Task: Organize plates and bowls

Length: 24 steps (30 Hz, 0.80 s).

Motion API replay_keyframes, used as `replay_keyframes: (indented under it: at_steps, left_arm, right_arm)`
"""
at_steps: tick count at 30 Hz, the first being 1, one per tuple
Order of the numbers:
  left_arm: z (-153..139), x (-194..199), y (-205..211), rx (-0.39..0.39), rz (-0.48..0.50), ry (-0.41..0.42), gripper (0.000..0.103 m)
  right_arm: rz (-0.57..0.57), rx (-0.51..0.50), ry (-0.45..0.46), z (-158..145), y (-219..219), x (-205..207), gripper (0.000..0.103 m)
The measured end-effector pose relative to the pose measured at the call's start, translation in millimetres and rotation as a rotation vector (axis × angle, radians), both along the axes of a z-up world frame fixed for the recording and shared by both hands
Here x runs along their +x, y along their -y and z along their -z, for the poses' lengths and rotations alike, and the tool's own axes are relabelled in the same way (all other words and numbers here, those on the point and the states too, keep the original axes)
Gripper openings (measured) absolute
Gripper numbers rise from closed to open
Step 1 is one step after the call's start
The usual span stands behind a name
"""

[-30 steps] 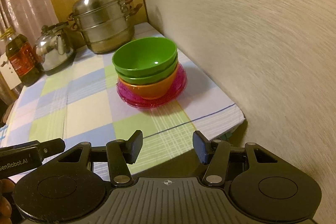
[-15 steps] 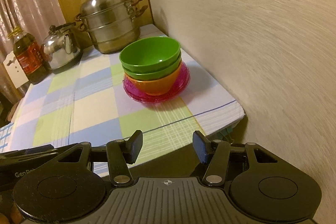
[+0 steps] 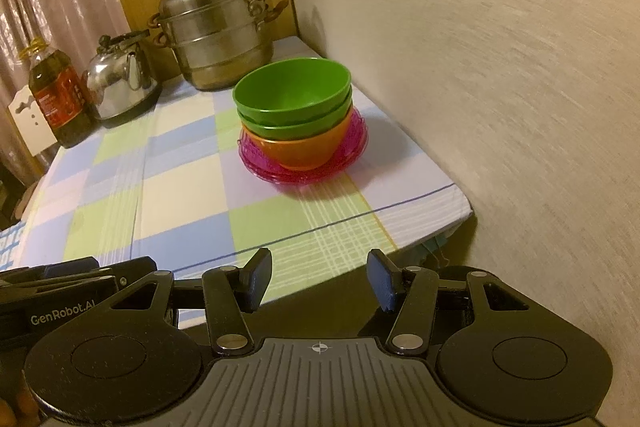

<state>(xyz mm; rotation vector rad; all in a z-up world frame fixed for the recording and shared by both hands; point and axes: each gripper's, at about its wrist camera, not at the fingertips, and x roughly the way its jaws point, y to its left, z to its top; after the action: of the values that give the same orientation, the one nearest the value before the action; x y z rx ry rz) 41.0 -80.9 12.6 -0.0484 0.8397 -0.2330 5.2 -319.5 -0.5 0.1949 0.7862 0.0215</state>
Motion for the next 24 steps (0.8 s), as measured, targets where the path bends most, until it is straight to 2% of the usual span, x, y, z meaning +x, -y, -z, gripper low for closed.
replay_keyframes:
  at_steps: [24]
  left_arm:
    - [-3.2,-2.1,-0.7,-0.003,0.007,0.019,0.067]
  right_arm:
    - [-0.006,-0.006,0.003,-0.5,-3.5,-0.8,0.053]
